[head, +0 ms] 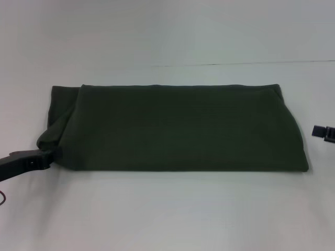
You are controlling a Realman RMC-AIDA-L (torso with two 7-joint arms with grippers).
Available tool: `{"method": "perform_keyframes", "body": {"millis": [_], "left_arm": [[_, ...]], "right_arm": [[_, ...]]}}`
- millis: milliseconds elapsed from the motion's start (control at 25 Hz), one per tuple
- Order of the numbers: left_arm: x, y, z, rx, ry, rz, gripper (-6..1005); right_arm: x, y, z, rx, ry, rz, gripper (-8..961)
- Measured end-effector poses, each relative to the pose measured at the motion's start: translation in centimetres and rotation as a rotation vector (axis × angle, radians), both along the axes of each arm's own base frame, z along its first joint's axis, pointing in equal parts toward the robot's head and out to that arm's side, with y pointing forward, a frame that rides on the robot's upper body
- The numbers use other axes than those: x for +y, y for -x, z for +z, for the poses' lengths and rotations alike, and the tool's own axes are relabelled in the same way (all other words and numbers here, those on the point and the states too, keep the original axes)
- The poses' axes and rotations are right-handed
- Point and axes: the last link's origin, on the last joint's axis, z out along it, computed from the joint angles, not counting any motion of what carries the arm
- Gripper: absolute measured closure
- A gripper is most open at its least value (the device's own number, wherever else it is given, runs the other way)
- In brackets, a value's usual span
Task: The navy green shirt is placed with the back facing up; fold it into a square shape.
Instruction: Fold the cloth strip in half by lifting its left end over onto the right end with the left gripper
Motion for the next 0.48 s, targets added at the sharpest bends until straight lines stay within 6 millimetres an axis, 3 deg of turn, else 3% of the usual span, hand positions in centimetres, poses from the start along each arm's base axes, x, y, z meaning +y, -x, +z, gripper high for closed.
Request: {"method": "perform_keyframes", "body": {"millis": [480], "left_arm": [[0.1,-0.1,0.0,-0.001,0.000,0.000,1002]], "right_arm": [[-0.4,-0.2,-2.0,-0.018,0.100,-0.036,244]]}}
